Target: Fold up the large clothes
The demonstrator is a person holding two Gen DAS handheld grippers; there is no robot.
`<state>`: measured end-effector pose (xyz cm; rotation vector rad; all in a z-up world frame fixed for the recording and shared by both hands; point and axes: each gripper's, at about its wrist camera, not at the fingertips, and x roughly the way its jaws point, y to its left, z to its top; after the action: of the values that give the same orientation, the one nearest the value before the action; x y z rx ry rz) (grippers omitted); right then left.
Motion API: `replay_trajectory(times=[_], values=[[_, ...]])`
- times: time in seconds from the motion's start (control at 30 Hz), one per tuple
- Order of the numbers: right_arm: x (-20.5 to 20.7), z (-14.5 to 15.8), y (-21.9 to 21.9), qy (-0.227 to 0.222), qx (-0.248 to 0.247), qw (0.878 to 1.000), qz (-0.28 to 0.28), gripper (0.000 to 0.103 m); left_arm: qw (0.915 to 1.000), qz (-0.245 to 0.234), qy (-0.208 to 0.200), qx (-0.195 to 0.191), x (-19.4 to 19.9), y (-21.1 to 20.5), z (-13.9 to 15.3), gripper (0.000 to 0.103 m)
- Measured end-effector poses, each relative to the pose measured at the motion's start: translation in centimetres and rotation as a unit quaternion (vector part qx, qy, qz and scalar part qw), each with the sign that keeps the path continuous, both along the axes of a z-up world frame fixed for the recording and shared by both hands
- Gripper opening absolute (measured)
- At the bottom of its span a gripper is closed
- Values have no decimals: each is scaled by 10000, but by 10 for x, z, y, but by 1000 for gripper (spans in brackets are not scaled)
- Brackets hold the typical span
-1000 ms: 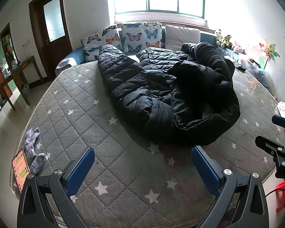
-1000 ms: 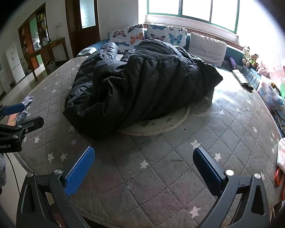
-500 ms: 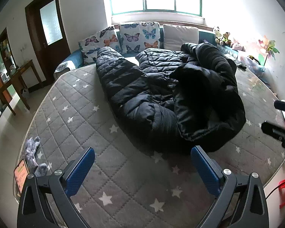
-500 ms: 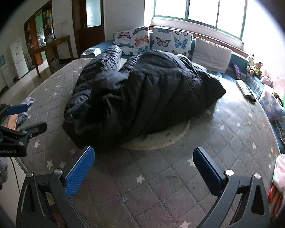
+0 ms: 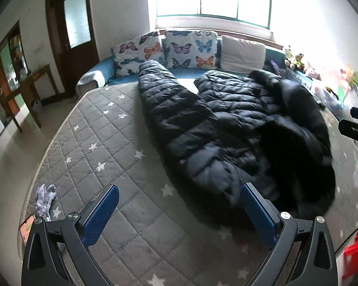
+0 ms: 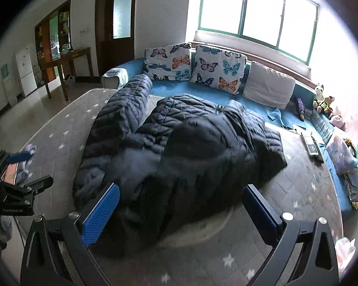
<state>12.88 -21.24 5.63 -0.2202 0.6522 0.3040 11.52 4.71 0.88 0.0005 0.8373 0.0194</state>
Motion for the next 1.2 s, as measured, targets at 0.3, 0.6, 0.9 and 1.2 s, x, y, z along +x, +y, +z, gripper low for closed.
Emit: replay_trajectory(times=[0.3,0.6,0.9,1.2], values=[[67,-12,24,182,-353,9985,-379,100,9988,110,192,-444,86,47,-4,103],[69,-20,-8,452,-29,9978,-486,65,9932,156,474,-1048,158,78,-33,103],[10,-30,-75,540,320,9943,-859,55,9801,58,774,-1828,184,92,-60,103],[-21,-60,-98,1189,564,9854,-1077,59,9629,67,1159,-2435,212,101,-96,103]])
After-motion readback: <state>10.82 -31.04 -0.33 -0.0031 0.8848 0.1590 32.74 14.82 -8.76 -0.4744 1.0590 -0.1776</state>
